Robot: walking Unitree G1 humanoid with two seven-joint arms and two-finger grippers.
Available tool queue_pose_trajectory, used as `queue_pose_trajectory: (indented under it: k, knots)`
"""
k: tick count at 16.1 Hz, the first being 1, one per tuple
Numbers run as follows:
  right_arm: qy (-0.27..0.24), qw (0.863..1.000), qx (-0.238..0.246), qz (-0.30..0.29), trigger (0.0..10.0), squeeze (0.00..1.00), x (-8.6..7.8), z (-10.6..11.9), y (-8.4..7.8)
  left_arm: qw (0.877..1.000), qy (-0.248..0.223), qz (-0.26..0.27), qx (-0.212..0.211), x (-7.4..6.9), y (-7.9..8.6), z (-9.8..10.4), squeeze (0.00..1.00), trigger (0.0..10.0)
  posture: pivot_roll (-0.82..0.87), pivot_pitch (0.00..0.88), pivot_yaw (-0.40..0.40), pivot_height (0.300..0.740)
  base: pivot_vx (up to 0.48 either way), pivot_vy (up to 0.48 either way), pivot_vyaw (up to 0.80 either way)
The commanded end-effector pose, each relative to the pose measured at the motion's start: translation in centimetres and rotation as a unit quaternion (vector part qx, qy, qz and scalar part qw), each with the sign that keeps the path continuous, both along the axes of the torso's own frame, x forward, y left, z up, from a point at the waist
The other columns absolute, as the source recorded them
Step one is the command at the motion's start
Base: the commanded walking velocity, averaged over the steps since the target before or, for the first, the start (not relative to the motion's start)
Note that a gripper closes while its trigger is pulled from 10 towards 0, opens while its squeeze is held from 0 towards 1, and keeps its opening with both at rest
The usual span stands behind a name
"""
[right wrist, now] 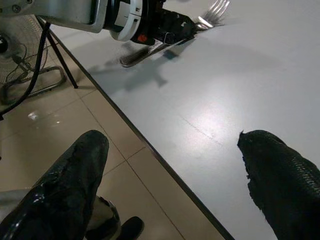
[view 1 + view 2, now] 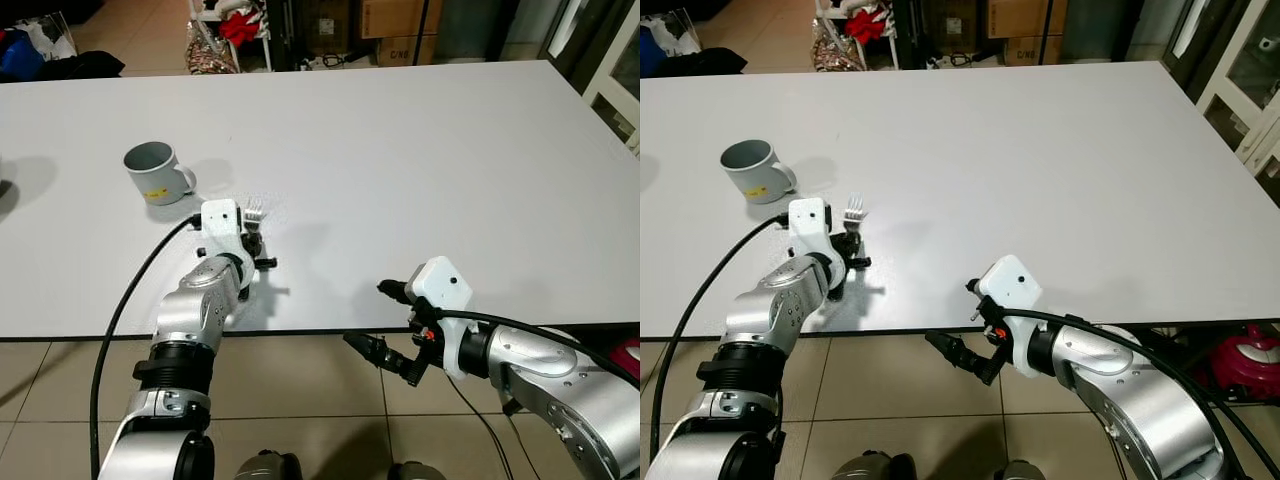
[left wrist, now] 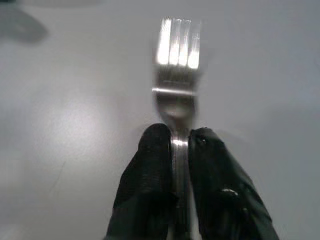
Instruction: Setting the table
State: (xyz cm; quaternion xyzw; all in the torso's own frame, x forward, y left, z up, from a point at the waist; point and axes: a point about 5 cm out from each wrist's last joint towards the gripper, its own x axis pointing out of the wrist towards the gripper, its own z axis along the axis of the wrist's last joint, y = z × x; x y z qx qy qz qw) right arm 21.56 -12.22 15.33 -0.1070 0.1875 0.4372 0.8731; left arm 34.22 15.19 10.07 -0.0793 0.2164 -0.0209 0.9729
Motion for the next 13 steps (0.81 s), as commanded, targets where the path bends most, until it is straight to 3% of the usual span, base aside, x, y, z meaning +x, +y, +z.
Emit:
queue_pose_trajectory:
  k: [1,5,6,7,8,9,11,12,13]
  knots:
    - [-0.006,1.000,0.003,0.012,10.0,0.00,-0.1,0.4,0.2,0.999,0.027,0.014,0.016,-0.3,0.8,-1.0,1.00,10.0,-0.11,0.099,0.094,0.740,0.000,0.000,0.00]
    - [-0.016,1.000,0.009,0.006,10.0,0.00,0.4,0.7,0.2,0.999,-0.003,0.001,0.034,-0.2,1.6,0.4,1.00,10.0,-0.10,0.068,0.091,0.740,0.000,0.000,0.00]
    - [-0.025,0.999,0.021,-0.005,10.0,0.00,0.7,1.2,0.1,0.999,-0.031,0.007,0.035,-0.5,2.1,1.6,0.71,10.0,-0.11,0.063,0.094,0.740,0.000,0.000,0.00]
    - [-0.036,0.999,0.032,-0.019,10.0,0.00,0.9,1.6,0.0,0.998,-0.059,0.011,0.035,-0.9,2.7,2.8,0.28,10.0,-0.11,0.061,0.095,0.740,0.000,0.000,0.00]
    - [-0.047,0.997,0.051,-0.044,10.0,0.00,1.1,1.9,-0.2,0.994,-0.094,0.013,0.047,-1.4,3.2,4.0,0.00,10.0,-0.11,0.056,0.095,0.740,0.000,0.000,0.00]
    - [-0.079,0.980,0.086,-0.163,10.0,0.00,2.5,2.3,-1.4,0.981,-0.181,0.014,0.072,-3.6,3.9,7.4,0.00,10.0,-0.11,0.050,0.086,0.740,0.000,0.000,0.00]
    - [-0.080,0.958,0.115,-0.250,10.0,0.00,3.0,1.9,-2.1,0.976,-0.197,0.010,0.097,-6.2,3.8,8.1,0.00,10.0,-0.10,0.039,0.075,0.740,0.000,0.000,0.00]
    - [-0.077,0.948,0.111,-0.288,10.0,0.00,3.1,1.1,-2.4,0.970,-0.203,0.001,0.134,-8.0,3.6,7.9,0.00,10.0,-0.10,0.031,0.070,0.740,0.000,0.000,0.00]
    - [-0.080,0.947,0.090,-0.297,10.0,0.00,3.1,0.4,-2.5,0.968,-0.196,-0.007,0.156,-9.8,3.1,7.4,0.00,10.0,-0.09,0.023,0.067,0.740,0.000,0.000,0.00]
